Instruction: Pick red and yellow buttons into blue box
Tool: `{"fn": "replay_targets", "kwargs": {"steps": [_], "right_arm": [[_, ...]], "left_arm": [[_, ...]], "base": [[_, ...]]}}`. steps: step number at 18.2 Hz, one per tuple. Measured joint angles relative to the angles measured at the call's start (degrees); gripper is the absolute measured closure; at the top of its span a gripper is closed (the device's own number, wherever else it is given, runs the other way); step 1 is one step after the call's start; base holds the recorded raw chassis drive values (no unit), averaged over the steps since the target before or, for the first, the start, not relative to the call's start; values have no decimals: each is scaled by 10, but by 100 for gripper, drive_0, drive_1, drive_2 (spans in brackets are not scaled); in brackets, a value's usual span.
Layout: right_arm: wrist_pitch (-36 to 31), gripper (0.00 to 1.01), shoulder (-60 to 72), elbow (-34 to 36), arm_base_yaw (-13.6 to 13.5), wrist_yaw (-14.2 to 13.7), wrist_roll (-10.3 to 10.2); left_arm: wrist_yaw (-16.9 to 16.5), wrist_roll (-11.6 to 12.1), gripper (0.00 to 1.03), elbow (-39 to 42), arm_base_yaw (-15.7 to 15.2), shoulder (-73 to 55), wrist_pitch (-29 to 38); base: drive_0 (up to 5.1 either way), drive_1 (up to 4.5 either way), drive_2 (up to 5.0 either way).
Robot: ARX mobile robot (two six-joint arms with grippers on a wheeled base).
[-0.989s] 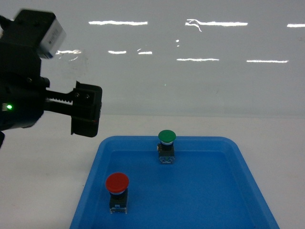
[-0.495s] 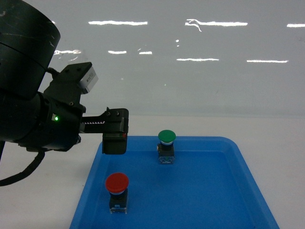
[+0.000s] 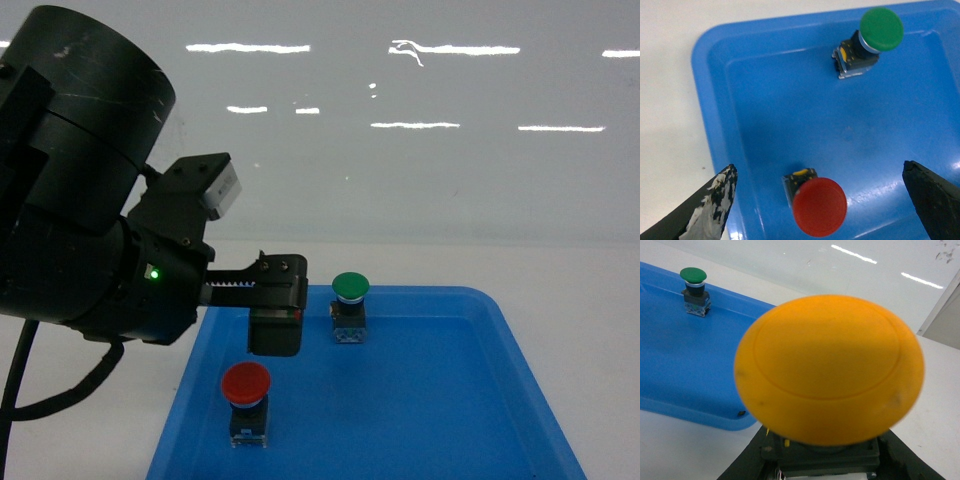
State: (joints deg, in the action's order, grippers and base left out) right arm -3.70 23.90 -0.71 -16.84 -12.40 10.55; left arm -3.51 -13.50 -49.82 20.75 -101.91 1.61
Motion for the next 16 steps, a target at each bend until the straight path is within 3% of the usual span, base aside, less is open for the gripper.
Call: {"fn": "replay_targets", "kwargs": {"steps": [8, 10, 12, 16], "right_arm": [[0, 67, 0, 0, 0, 0, 0], [0, 67, 0, 0, 0, 0, 0], [0, 67, 0, 0, 0, 0, 0], [0, 67, 0, 0, 0, 0, 0]], "left_arm": [[2, 0, 5, 0, 14, -28, 9], [-3, 32, 5, -39, 0, -115, 31], [18, 45, 5, -54, -8, -139, 18], [23, 40, 5, -44, 11, -139, 6]], "base": [[0, 0, 0], [0, 0, 0], [0, 0, 0], [0, 0, 0]]}}
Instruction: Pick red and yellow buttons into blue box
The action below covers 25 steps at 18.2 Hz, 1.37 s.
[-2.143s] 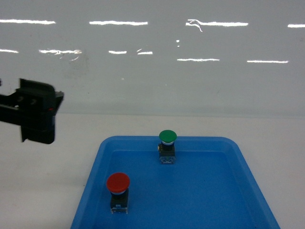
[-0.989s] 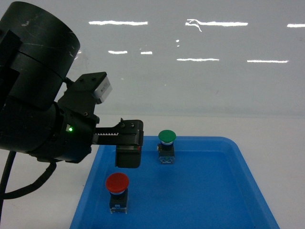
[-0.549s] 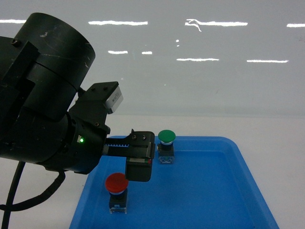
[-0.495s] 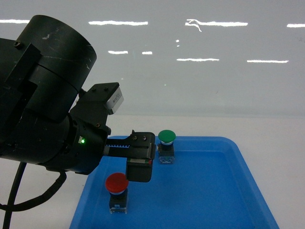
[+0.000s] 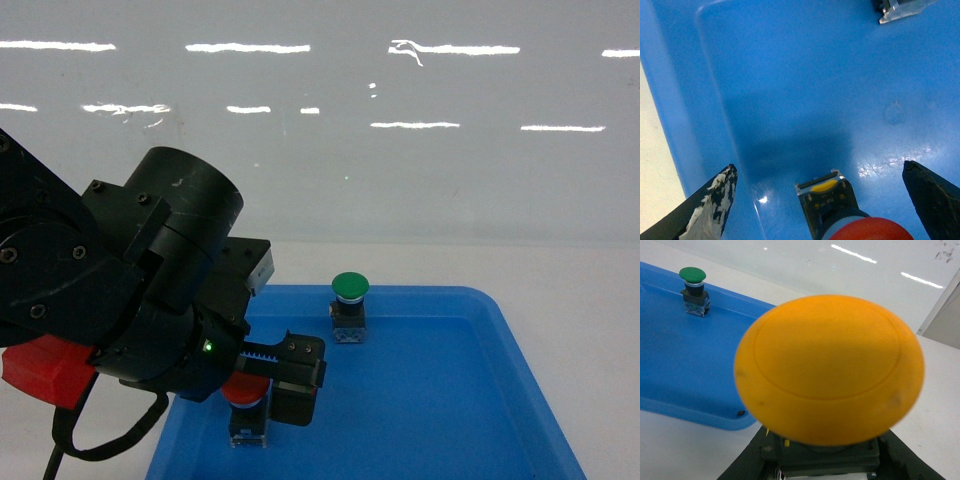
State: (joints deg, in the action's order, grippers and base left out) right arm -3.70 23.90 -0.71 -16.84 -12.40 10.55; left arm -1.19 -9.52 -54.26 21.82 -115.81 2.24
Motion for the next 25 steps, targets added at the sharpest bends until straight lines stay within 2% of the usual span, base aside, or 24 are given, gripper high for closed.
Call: {"fn": "replay_targets", "kwargs": {"steps": [3, 7, 9, 13, 14, 18, 20, 23, 25], "right_arm": [[0, 67, 0, 0, 0, 0, 0], [0, 67, 0, 0, 0, 0, 0], [0, 67, 0, 0, 0, 0, 0], [0, 67, 0, 0, 0, 0, 0], [0, 67, 0, 0, 0, 0, 0], [0, 67, 0, 0, 0, 0, 0], [0, 67, 0, 0, 0, 0, 0], [0, 67, 0, 0, 0, 0, 0], [0, 67, 0, 0, 0, 0, 0]], "left_arm": [[-5, -11, 5, 3, 2, -1, -2], [-19, -9, 5, -12, -9, -37, 14], [-16, -7, 19, -13, -9, -38, 14], [17, -3, 69, -11, 6, -38, 9], [22, -2, 75, -10, 9, -36, 8], [27, 5, 75, 1, 20, -19, 3], [45, 10, 75, 9, 19, -4, 29], [47, 31, 75, 23, -6, 58, 76], [46, 42, 75, 42, -34, 113, 151]], "base": [[0, 0, 0], [0, 0, 0], [0, 0, 0], [0, 0, 0], [0, 0, 0], [0, 0, 0], [0, 0, 0], [0, 0, 0], [0, 0, 0]]}}
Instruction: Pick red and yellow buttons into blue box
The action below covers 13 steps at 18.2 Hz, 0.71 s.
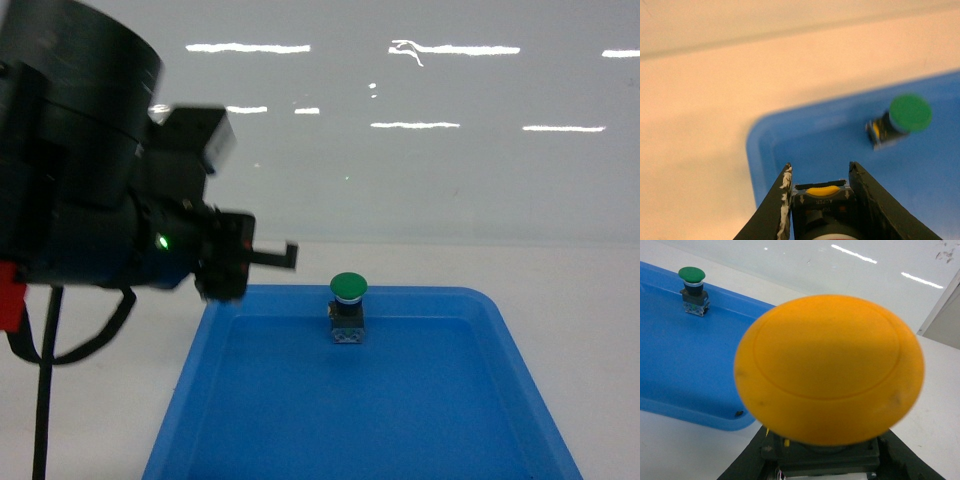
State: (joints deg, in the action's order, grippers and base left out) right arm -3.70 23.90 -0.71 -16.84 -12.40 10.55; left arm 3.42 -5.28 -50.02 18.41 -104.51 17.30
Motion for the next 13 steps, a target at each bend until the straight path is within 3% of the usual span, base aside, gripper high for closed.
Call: {"fn": "replay_targets", "kwargs": {"steps": [2, 4, 6, 8, 9, 11, 13], "right_arm": [[0, 67, 0, 0, 0, 0, 0], [0, 67, 0, 0, 0, 0, 0], [0, 67, 0, 0, 0, 0, 0], [0, 67, 0, 0, 0, 0, 0], [0, 67, 0, 0, 0, 0, 0], [0, 67, 0, 0, 0, 0, 0], [0, 67, 0, 0, 0, 0, 0]], "left_arm": [[3, 19, 75, 28, -37, 57, 100], [25, 54, 75, 71, -71, 120, 213], [33, 75, 75, 122, -101, 188, 275], [38, 84, 75, 176, -116, 273, 266], [40, 85, 75, 207, -118, 337, 224], [48, 87, 75, 243, -109, 419, 172], [71, 85, 75, 275, -79, 531, 87]], "base": [[0, 0, 0], [0, 0, 0], [0, 0, 0], [0, 0, 0], [0, 0, 0], [0, 0, 0], [0, 0, 0]]}}
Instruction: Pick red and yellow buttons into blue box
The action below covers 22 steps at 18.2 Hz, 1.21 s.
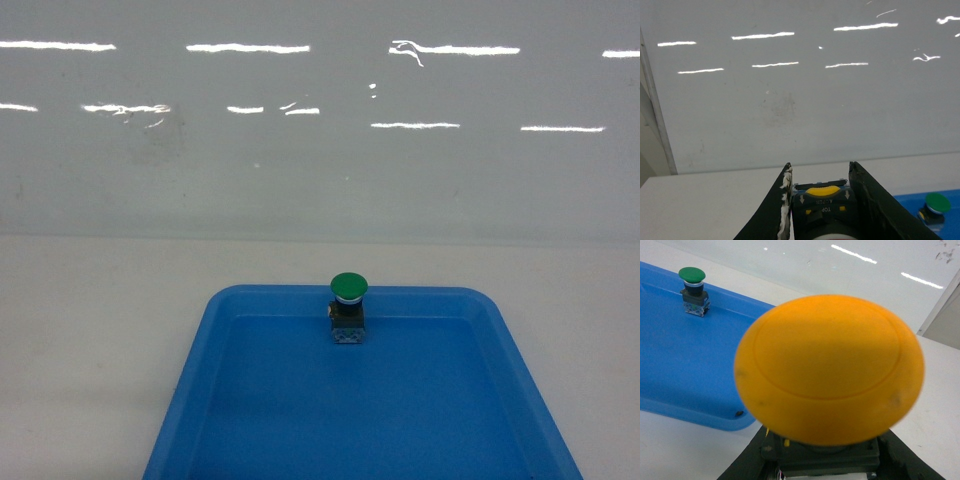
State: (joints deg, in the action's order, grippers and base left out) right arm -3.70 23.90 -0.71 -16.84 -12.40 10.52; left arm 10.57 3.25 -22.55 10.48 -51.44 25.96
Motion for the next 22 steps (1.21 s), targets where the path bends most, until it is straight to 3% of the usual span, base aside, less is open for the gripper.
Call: {"fn": "replay_targets", "kwargs": {"steps": [1, 4, 10, 22], "right_arm": [[0, 67, 0, 0, 0, 0, 0], [0, 67, 0, 0, 0, 0, 0], [0, 67, 0, 0, 0, 0, 0], [-1, 67, 0, 0, 0, 0, 0]], "left_arm": [[17, -6, 75, 16, 24, 83, -69], [63, -28, 75, 38, 60, 194, -161], [81, -28, 75, 48, 59, 201, -135], [83, -28, 75, 49, 59, 201, -135]], "base": [[0, 0, 0], [0, 0, 0], [0, 0, 0], [74, -409, 355]]}}
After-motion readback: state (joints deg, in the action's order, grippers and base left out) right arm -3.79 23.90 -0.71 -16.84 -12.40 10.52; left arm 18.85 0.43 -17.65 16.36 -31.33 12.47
